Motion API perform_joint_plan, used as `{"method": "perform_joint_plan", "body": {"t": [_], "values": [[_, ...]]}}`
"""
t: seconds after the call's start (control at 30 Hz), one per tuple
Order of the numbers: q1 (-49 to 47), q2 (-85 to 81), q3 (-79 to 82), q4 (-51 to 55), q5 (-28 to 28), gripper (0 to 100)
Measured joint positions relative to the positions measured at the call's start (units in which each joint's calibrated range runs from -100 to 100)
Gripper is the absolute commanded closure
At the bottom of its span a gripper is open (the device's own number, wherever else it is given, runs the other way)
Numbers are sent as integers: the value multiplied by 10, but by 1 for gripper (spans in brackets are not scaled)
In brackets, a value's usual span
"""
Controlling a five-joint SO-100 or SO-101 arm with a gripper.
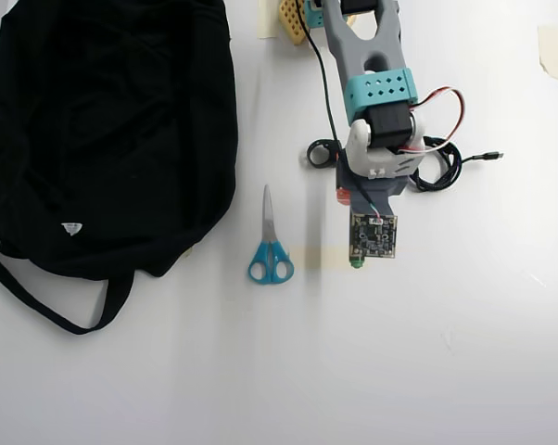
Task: Put the green marker into the black bag
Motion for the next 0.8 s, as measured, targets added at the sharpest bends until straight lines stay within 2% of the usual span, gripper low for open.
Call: {"method": "perform_joint_plan", "body": {"t": [0.3, 0.8], "values": [[24, -120, 104, -6, 0, 98], [132, -153, 142, -47, 17, 98]]}}
